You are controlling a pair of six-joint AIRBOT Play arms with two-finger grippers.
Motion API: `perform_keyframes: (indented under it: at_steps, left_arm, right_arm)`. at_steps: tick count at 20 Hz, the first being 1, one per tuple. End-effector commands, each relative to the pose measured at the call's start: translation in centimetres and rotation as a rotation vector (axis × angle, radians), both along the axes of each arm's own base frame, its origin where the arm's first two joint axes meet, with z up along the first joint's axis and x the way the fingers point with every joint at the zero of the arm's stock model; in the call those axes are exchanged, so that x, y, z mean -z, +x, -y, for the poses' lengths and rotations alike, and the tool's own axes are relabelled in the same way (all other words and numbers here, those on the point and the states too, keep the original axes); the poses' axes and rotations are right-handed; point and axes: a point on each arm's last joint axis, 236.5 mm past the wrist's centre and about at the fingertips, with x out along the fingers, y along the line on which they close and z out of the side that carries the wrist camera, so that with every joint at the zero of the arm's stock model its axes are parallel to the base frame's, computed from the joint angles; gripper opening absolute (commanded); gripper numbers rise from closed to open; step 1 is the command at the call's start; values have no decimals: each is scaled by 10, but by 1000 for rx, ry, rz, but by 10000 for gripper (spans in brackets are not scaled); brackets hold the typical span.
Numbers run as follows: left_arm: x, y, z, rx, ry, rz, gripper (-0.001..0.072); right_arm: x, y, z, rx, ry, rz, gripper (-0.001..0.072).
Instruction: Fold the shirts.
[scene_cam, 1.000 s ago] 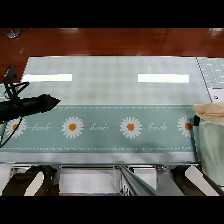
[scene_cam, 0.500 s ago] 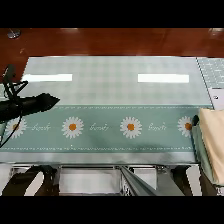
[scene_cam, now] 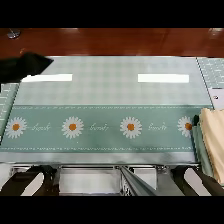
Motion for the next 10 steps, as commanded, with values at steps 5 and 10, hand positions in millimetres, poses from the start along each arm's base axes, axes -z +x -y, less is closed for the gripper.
perform_keyframes:
  at_steps: [5,10]
  left_arm:
    - [173,-15,-1,-1,463,-432,37]
    - [230,-21,-29,-21,497,-601,38]
  right_arm:
    - [205,5,-138,-357,-376,-497,18]
    - [235,13,-106,-264,-468,-578,18]
